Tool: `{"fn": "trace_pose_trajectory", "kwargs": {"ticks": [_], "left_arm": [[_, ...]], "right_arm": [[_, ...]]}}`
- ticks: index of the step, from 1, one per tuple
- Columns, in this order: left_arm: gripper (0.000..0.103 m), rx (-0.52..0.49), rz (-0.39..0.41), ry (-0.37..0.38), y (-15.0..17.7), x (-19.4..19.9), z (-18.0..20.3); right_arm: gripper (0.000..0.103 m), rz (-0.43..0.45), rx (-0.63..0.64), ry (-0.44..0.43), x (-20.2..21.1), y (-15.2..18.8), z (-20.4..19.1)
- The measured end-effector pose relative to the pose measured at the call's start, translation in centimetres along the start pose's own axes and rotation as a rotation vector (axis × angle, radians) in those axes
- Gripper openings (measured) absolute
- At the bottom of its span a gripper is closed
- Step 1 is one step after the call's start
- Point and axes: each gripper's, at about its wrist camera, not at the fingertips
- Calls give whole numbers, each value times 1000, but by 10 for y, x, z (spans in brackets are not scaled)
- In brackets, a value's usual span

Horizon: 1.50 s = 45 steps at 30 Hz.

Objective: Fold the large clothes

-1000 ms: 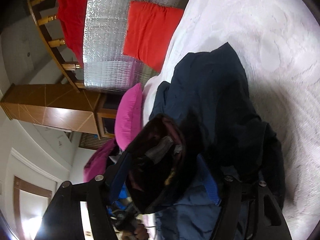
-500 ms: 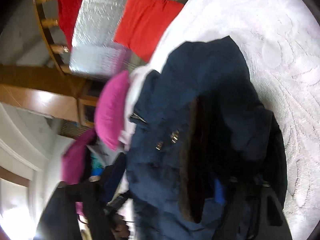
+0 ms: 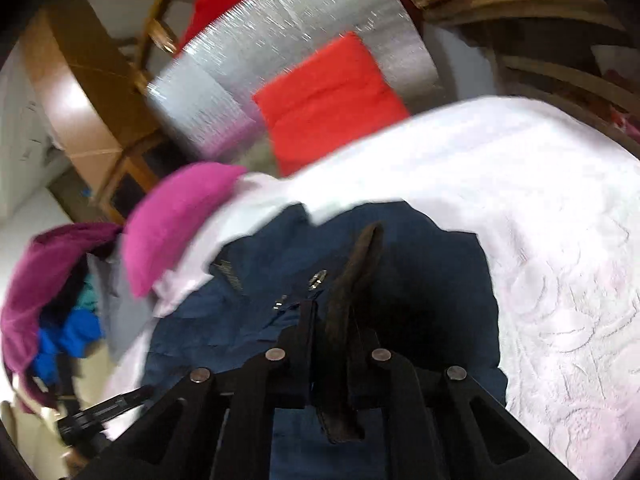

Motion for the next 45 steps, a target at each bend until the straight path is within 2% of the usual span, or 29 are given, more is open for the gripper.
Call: {"fn": "trace_pose_trajectory", "kwargs": {"ticks": [2,5,7,9,10,12,16,19,20,21,22,23,24,27,29,32,35,38,40,41,42,45], "left_arm": [[67,-20,-4,-8,0,-1,2],[67,13,3,25,-1,3,-6],[67,41,26,32,-2,10,-13],[67,58,61,24,-3,19,-20],[67,63,85,18,-4,25,-23],[67,78,121,4,-6,34,-30],[67,136,108,5,-5,31,-48],[67,150,59,17,-2,17,-51],[67,144,34,15,-2,11,-50],[66,140,16,10,-1,6,-49],[64,135,-1,6,0,2,-48],[61,132,-8,10,0,-1,-47],[59,128,-6,1,1,0,-45],[57,120,-7,-9,2,2,-45],[57,123,-12,-10,3,2,-44],[58,115,-12,-13,2,4,-44],[58,115,-12,-5,0,2,-45],[57,120,1,0,0,8,-48],[57,115,24,-5,-1,14,-48],[58,110,37,-7,-2,17,-48],[58,107,50,-7,-3,20,-47],[63,120,63,16,-4,21,-49]], "right_arm": [[16,-67,-37,66,-22,2,16],[20,-125,-78,61,-29,0,26],[34,-151,-102,55,-20,-5,27],[73,-126,-147,-4,-3,-8,33],[75,-98,-160,-23,5,-9,36],[75,-67,-162,-51,21,-14,43],[71,-149,-185,-99,16,-7,48],[56,-208,-115,4,-5,5,36],[47,-216,-95,25,-10,9,33],[32,-229,-73,36,-16,13,29],[26,-244,-57,36,-20,16,26],[20,-239,-45,42,-19,16,25],[17,-198,-13,59,-15,16,19],[15,-48,73,67,6,13,4],[15,-12,76,69,12,14,3],[16,-113,62,157,-18,18,13],[18,-145,6,136,-20,14,20],[24,-101,-49,96,3,2,26],[40,-31,-108,90,19,-9,40],[70,-21,-137,89,24,-13,48],[83,-15,-181,83,25,-18,58],[83,-57,-232,64,14,-22,72]]}}
Point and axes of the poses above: each gripper's, at about its wrist camera, not at the fingertips, and x roughly against the way its jaws point, z to its right, y to its underside, and after that the axes turned 12 degrees about -x, right-handed
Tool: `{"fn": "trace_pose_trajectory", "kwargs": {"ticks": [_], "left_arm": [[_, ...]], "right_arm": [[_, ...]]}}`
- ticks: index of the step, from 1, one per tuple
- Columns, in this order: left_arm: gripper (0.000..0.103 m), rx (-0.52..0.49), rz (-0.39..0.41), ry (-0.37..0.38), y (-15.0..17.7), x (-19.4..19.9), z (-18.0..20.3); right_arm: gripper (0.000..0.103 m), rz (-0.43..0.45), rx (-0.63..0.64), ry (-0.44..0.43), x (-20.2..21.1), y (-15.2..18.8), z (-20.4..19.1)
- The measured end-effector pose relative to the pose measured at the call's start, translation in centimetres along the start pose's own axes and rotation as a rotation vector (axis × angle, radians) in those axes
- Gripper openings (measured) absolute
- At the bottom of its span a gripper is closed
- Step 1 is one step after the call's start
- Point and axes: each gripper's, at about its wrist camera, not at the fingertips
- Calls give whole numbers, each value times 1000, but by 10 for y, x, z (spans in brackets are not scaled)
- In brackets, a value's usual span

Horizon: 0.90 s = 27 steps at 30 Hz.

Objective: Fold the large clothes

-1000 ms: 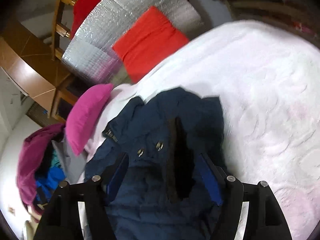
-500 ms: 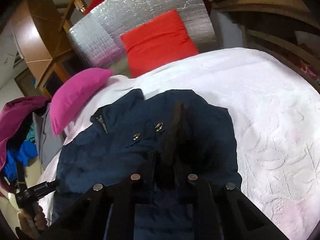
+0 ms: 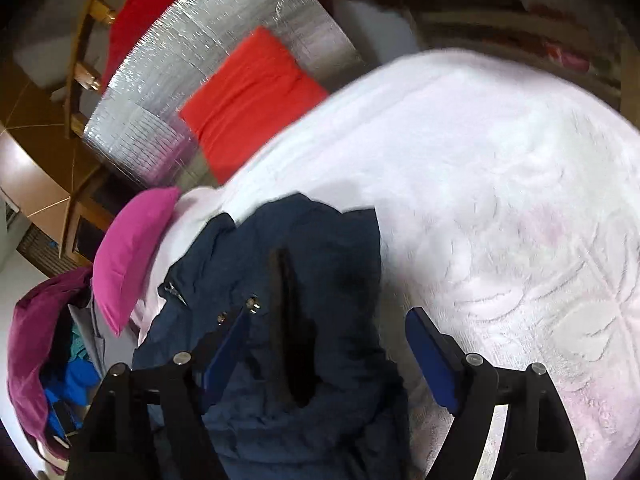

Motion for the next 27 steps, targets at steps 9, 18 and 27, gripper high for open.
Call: {"fn": "trace_pose_trajectory", "kwargs": {"ticks": [9,18,27], "left_arm": [[40,-25,-8,41,2,-10,7],[38,-34,-49,36,4,-19,12],[44,-7,-34,56,4,-3,8]], "right_arm": [[48,-32,221,116,-36,33,-33],[27,99,320,224,-38,40,-48],[30,57,157,157,-10,16,-32]]}}
Point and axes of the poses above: each gripper's, at about its wrist camera, not at the fingertips, and x roughly against the way its jaws point, z to its right, y to its underside, and after that the axes turned 12 degrees about -x, right-handed
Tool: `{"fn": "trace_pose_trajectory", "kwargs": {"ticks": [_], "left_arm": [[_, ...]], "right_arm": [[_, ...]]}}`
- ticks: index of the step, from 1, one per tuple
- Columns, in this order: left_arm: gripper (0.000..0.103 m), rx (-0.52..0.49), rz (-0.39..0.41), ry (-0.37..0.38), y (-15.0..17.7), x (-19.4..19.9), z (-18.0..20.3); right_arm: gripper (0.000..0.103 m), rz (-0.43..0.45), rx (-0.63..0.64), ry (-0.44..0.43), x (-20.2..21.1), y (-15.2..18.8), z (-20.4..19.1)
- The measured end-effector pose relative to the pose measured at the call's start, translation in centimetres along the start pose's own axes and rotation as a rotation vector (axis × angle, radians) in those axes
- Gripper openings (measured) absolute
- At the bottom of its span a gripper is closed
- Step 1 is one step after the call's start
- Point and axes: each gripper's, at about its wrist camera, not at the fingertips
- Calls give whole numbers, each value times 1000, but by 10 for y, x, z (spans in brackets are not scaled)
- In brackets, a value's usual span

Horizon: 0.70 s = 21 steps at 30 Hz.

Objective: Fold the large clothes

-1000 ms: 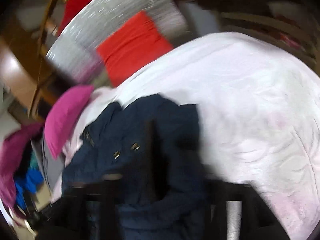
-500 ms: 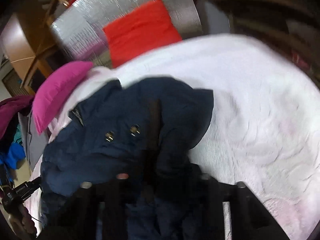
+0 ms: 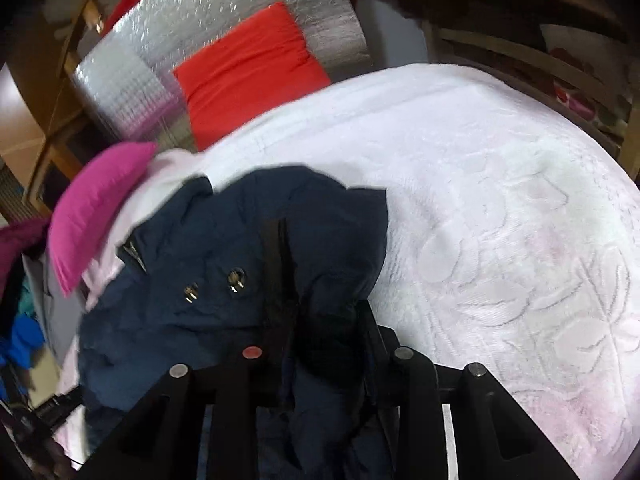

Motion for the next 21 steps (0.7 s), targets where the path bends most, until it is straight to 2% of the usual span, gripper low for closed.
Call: {"fn": "trace_pose_trajectory", "kwargs": {"ticks": [2,4,5,6,8,10,11,12,14,17,18,21], "left_arm": [[46,-10,29,4,0,10,4],[48,-25,79,31,-1,25,11],[53,-36,96,41,-1,29,14],[57,-54,113,54,0,33,21],[58,-94,122,86,2,34,36],[58,-117,103,109,4,27,47],[58,-127,89,118,6,23,53],[58,-138,73,119,8,17,59],[58,-163,49,99,11,8,68],[58,-183,-5,54,14,-9,75],[58,-197,-30,39,16,-16,78],[59,-258,-39,1,18,-20,87]], "right_arm": [[31,21,-29,-50,16,-4,2],[42,35,-49,-127,32,-6,0],[56,36,-54,-166,39,-4,-1],[62,37,-55,-216,46,-1,-4],[62,27,-28,-281,53,9,-13],[53,-17,31,-332,50,21,-30],[39,-31,72,-333,48,27,-39],[36,-39,133,-302,43,36,-52],[36,-55,186,-263,28,49,-71],[36,-97,189,-242,14,59,-75],[36,-127,188,-216,3,61,-77],[36,-271,151,-136,-33,68,-68]]}}
Point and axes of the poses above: each gripper's, at about its wrist camera, not at the fingertips, and x roughly against the way its jaws point, z to its right, y to its underside, and after that the axes turned 12 degrees about -x, right-handed
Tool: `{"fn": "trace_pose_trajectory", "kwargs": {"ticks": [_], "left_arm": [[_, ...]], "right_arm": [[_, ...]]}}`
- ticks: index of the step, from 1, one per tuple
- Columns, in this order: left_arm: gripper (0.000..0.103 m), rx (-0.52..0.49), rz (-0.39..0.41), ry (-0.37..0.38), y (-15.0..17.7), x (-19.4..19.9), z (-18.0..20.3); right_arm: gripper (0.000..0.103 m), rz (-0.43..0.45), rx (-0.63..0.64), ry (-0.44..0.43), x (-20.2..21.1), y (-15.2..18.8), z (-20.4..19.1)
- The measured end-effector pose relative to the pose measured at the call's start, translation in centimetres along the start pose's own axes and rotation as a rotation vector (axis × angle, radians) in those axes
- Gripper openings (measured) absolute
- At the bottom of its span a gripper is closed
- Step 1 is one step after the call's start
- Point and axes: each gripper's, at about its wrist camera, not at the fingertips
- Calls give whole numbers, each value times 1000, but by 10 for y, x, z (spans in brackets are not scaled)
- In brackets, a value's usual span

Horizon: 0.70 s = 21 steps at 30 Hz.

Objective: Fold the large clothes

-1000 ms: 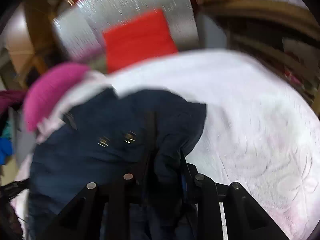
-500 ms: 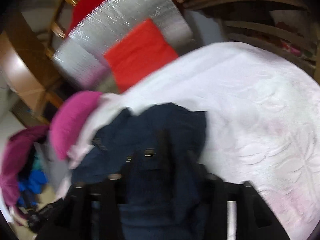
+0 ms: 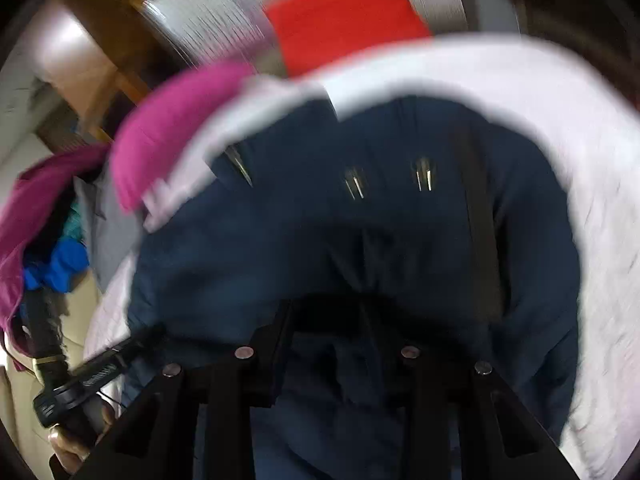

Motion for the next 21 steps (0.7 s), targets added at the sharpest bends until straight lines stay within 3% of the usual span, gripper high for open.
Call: {"fn": "trace_pose_trajectory", "kwargs": {"ticks": [6,8,10,14,18,21], "left_arm": [[59,45,23,46,4,19,-7],[59,60,36,68,9,28,-7],[62,83,33,102,16,36,-6],[65,178,-4,192,28,37,-13],[69,237,-34,192,32,30,-18],[70,296,-45,218,30,20,-24]], "right_arm": [[39,-4,-44,-72,24,-2,8],[58,-11,-71,-112,31,1,11],[65,-37,-105,-183,37,7,13],[67,-108,-162,-285,35,28,11],[70,-175,-290,-317,17,40,20],[70,-165,-370,-326,8,39,29]]}}
Point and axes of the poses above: each gripper's, at about its wrist camera, not at the fingertips, and x roughly against the way its jaws point, z to its right, y to its underside, and after that the axes turned 12 degrees about -x, right-handed
